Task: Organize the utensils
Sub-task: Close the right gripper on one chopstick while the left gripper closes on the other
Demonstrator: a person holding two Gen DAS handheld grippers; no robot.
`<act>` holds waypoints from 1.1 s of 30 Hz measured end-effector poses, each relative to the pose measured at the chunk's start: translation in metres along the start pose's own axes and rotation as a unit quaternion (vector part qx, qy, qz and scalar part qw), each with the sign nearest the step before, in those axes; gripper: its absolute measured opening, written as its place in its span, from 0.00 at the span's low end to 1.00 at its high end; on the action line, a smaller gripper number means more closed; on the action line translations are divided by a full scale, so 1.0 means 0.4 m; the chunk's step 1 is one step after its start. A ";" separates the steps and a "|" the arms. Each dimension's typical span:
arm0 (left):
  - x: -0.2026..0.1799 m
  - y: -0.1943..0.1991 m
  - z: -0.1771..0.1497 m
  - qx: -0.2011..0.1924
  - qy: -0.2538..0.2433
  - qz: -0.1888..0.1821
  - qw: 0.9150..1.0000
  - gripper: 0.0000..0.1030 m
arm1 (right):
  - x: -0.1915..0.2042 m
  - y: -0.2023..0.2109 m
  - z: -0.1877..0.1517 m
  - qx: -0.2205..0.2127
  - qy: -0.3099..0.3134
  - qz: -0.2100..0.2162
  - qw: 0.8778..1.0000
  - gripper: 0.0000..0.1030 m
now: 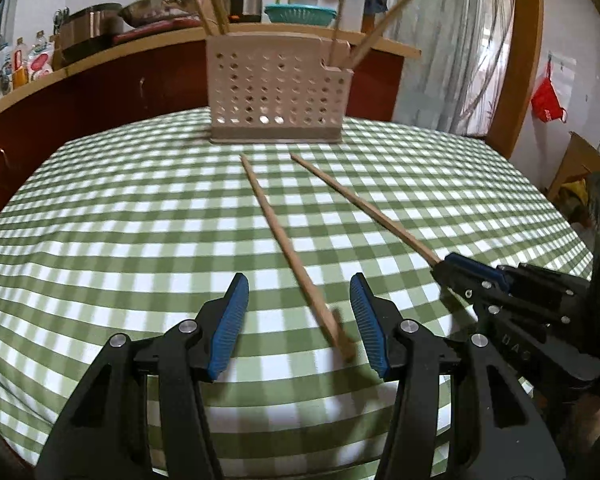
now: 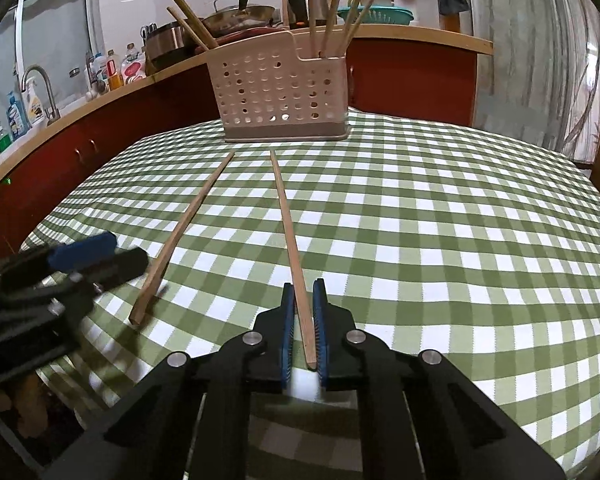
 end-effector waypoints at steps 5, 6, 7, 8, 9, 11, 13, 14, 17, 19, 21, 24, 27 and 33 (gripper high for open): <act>0.000 -0.027 -0.026 0.021 0.006 0.001 1.000 0.47 | -0.001 0.002 -0.002 0.000 -0.001 0.002 1.000 0.10; 0.004 -0.026 -0.029 0.023 0.005 0.004 1.000 0.44 | -0.001 0.003 -0.002 0.000 -0.002 0.003 1.000 0.10; 0.009 -0.024 -0.030 0.023 0.006 0.006 1.000 0.42 | 0.000 0.003 -0.001 0.000 -0.003 0.004 1.000 0.10; 0.015 -0.022 -0.033 0.024 0.007 0.010 1.000 0.41 | 0.003 0.001 -0.001 0.000 -0.003 0.005 1.000 0.10; 0.024 -0.019 -0.039 0.026 0.009 0.016 0.999 0.41 | 0.005 0.002 -0.001 0.000 -0.002 0.006 1.000 0.10; 0.036 -0.012 -0.045 0.027 0.013 0.023 0.999 0.40 | 0.009 0.002 -0.003 0.001 0.000 0.008 1.000 0.10; 0.041 -0.006 -0.050 0.027 0.016 0.026 0.999 0.40 | 0.010 0.003 -0.004 0.001 -0.001 0.010 1.000 0.10; 0.040 -0.004 -0.052 0.026 0.014 0.026 0.999 0.40 | 0.009 0.002 -0.002 0.001 -0.002 0.010 1.000 0.10; 0.031 -0.004 -0.053 0.022 0.007 0.026 0.999 0.40 | 0.007 0.000 0.000 0.002 -0.007 0.014 1.000 0.10; 0.023 -0.003 -0.052 0.019 0.003 0.022 1.000 0.40 | 0.005 0.001 0.000 0.002 -0.009 0.016 1.000 0.10; 0.017 -0.003 -0.051 0.015 -0.002 0.020 1.000 0.33 | 0.003 0.003 0.000 0.002 -0.010 0.018 1.000 0.10; 0.019 -0.005 -0.049 0.013 0.000 0.017 1.000 0.20 | -0.001 0.005 -0.001 0.002 -0.012 0.021 1.000 0.10; 0.033 -0.006 -0.051 0.014 0.009 0.016 1.000 0.12 | -0.004 0.007 -0.003 0.002 -0.012 0.023 1.000 0.11; 0.039 -0.004 -0.053 0.013 0.006 0.017 1.000 0.10 | -0.007 0.018 -0.010 0.001 -0.011 0.026 1.000 0.17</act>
Point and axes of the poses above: each gripper's, at about its wrist camera, not at the fingertips, and y roughly against the way its jaws point, x to its left, z to its top, the point moved 8 cm from there along -y, roughly the way its jaws point, and after that the axes turned 15 degrees about -y, right-handed, at the moved point
